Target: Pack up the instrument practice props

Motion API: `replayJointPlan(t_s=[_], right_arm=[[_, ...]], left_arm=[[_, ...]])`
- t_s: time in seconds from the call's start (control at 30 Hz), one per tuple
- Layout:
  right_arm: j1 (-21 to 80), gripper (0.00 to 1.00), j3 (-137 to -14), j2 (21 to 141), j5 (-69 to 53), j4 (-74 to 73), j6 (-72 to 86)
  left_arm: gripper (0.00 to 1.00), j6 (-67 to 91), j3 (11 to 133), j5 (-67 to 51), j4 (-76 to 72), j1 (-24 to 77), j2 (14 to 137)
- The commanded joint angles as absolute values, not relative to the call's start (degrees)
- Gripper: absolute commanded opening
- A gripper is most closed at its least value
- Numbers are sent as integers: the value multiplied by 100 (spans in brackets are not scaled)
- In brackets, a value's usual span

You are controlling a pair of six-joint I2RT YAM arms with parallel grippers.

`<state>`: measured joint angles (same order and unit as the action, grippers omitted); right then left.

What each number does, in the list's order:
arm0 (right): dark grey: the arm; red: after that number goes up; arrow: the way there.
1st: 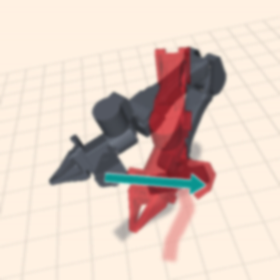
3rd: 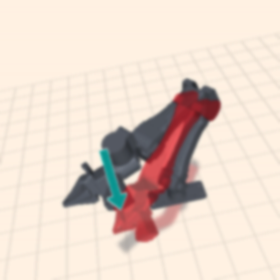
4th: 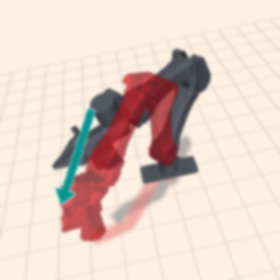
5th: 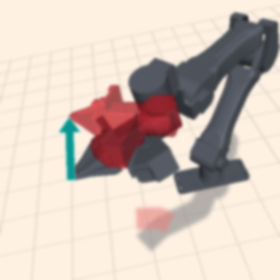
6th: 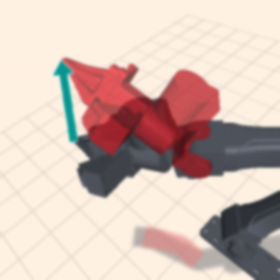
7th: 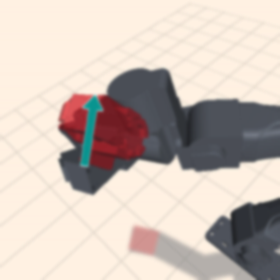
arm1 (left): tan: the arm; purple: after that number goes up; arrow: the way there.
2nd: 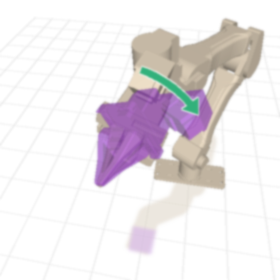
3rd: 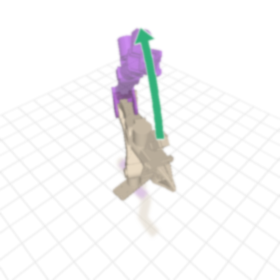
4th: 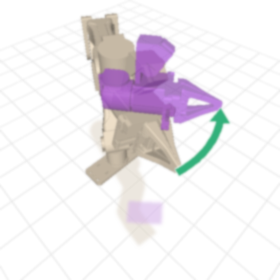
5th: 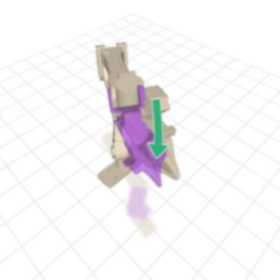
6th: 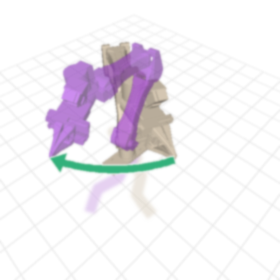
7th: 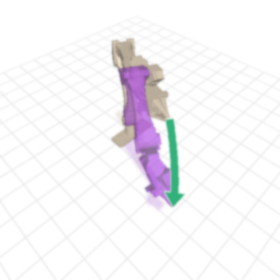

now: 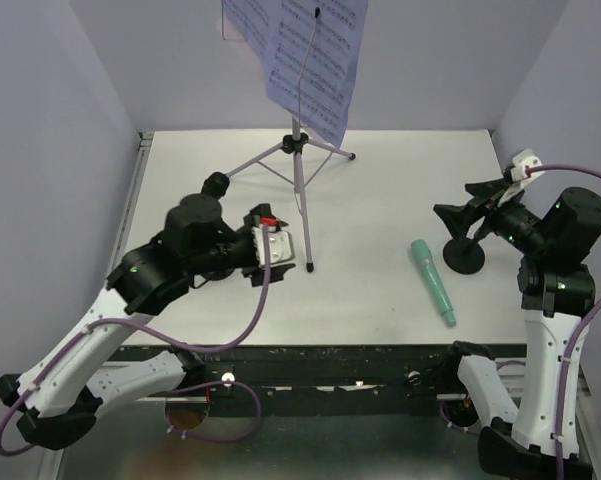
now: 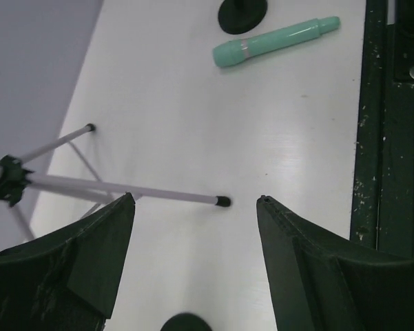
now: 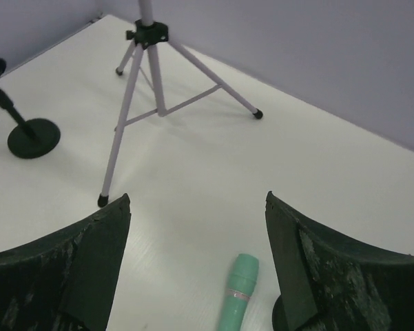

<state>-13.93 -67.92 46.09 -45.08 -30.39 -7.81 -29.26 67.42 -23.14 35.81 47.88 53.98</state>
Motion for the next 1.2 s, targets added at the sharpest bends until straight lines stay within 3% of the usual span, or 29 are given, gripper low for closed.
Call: replayJointPlan(t_s=[0.0, 0.2, 0.37, 0.53, 0.7, 1.03, 1.17], right_arm=[[-811, 86, -6321, 4281, -4957, -3559, -1940], [490, 84, -5398, 4104, -4694, -3656, -3145], [1598, 75, -5001, 4884, -3886, -3718, -4410], [1793, 57, -5194, 6080, -3297, -3744, -5009], [1810, 53, -5168, 6521, -3173, -3718, -5660], [1925, 61, -5107, 6232, -3331, -3726, -5142], [1942, 63, -5036, 6012, -3401, -3735, -4922]], left_arm=[[81, -3436, 7855, -2030, 5946, 3826, 5177], [86, -4156, 8147, -2012, 7232, 2051, 4966], [84, -4517, 8227, -2758, 7498, 328, 5536], [85, -5192, 7911, -3198, 6865, -781, 5642], [83, -6037, 7849, -3980, 7014, -1274, 6072], [81, -6205, 7787, -4324, 6013, -1309, 6986], [73, -6512, 8033, -4543, 6090, -1345, 7391]])
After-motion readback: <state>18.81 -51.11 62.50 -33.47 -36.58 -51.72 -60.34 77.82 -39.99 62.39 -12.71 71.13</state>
